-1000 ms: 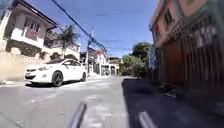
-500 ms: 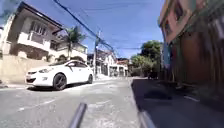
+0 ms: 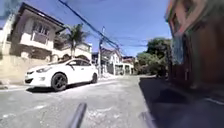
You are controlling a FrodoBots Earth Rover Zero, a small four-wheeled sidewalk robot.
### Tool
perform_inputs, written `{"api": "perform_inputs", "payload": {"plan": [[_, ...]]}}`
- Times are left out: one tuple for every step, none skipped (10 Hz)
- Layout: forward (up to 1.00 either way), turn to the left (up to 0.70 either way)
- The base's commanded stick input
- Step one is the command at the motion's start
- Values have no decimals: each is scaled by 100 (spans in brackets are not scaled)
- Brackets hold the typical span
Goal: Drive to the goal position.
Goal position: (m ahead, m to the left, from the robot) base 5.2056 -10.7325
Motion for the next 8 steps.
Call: {"api": "perform_inputs", "payload": {"plan": [[100,-40],[100,-40],[100,-40],[100,-40],[100,-40],[100,-40],[100,-40],[100,-11]]}}
